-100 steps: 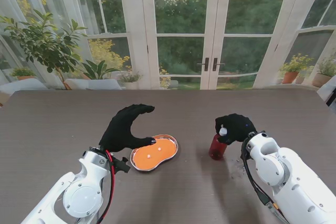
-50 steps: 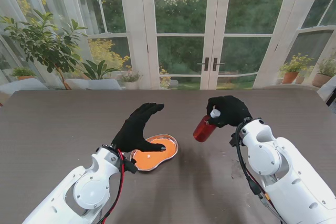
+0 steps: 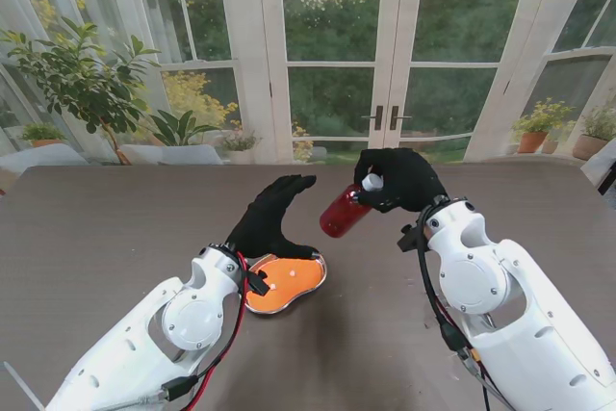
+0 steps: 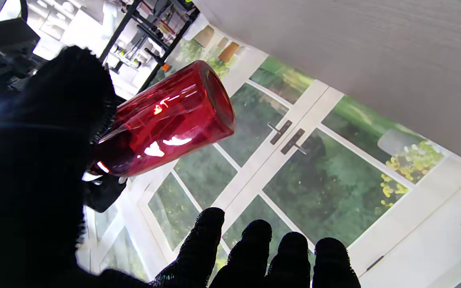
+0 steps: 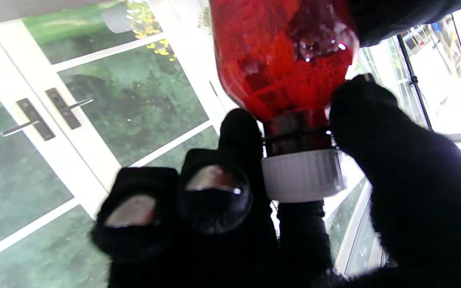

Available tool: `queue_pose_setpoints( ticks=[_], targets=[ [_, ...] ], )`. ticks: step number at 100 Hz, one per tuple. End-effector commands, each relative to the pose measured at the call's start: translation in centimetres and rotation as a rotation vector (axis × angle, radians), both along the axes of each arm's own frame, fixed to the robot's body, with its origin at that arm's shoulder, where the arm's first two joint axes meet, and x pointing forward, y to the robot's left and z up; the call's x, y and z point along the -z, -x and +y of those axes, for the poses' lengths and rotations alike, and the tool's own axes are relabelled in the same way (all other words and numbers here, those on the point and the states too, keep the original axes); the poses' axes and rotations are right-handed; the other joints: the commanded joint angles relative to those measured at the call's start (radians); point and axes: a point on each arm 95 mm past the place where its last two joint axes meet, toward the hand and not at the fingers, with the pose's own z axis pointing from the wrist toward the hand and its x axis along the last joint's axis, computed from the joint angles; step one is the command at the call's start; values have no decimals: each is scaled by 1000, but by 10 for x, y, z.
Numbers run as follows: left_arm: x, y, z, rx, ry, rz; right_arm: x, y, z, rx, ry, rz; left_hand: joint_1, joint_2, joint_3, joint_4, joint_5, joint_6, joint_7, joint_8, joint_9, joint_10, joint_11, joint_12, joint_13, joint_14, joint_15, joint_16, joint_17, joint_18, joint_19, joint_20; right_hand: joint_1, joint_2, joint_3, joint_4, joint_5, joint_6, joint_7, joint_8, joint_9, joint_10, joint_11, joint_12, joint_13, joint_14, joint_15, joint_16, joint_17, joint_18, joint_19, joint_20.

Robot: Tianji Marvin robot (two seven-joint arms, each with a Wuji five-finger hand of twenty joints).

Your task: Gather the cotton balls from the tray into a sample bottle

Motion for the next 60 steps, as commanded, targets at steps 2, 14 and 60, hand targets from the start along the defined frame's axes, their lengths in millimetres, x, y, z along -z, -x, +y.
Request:
queue_pose_setpoints(
  ticks=[2, 14, 60],
  targets=[
    [-7, -5, -8, 10, 8, -2, -2, 6, 12, -30, -24, 2, -33, 465, -26, -31, -25, 166, -8, -3, -34, 2, 0, -11, -20, -5, 1, -6, 7, -14, -34, -14, 166, 57, 135, 54, 33, -25, 212, 28, 32, -24, 56, 26, 31, -120, 36, 20, 40, -132, 75, 24],
    [-10, -11, -12, 17, 17, -2, -2, 9, 20, -47, -47, 4, -32, 460, -30, -32, -11, 169, -3, -1, -18, 9, 6, -7, -2, 9, 12, -2, 29, 6, -22, -11, 167, 57, 136, 54, 33, -24, 211, 29, 31, -24, 56, 28, 31, -120, 36, 21, 40, -131, 75, 24],
    [-9, -20, -23, 23, 52, 3, 3, 17, 48, -93, -151, 33, -1, 422, 16, -31, 74, 197, 29, 14, 93, 55, 39, 27, 106, 68, 95, 35, 160, 88, 41, 9, 171, 55, 135, 55, 31, -16, 208, 35, 29, -17, 56, 32, 31, -113, 36, 24, 39, -122, 71, 26]
  ],
)
